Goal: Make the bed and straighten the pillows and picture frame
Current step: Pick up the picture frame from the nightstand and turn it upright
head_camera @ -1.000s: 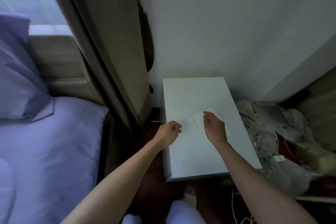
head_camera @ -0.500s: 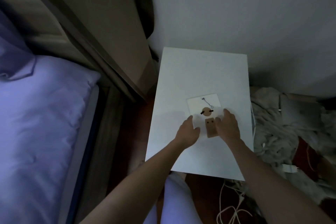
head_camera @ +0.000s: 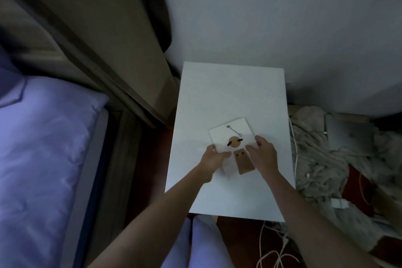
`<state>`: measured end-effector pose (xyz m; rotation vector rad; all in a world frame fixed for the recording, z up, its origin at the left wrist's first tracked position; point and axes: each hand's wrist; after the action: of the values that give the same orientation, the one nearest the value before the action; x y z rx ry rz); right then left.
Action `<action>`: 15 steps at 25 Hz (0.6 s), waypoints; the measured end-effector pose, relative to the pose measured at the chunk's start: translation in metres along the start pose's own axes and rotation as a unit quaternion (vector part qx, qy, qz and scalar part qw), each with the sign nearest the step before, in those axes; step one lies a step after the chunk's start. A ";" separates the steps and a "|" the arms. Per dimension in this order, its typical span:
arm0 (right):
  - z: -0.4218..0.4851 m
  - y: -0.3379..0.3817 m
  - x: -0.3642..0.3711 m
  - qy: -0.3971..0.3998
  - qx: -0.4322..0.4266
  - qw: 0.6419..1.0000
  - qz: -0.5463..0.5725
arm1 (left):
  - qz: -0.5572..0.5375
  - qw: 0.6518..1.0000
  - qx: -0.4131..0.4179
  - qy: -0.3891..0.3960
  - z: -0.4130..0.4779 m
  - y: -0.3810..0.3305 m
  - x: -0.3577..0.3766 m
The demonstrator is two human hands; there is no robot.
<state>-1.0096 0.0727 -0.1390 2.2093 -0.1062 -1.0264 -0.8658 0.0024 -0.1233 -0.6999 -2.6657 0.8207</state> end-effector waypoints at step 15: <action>-0.085 0.254 -0.135 0.012 -0.270 0.865 0.423 | -0.039 0.870 0.474 0.129 -0.172 -0.231 -0.074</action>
<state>-0.9910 -0.0270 0.1426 1.4063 -0.6343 -0.4409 -0.8227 -0.1246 0.1426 -0.3804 -1.6964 1.6653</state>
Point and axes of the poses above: each hand's wrist, its own z-axis towards the middle knuckle, its own x-axis out of the palm, y = z × x, and after that the axes turned 1 degree about y, right-handed
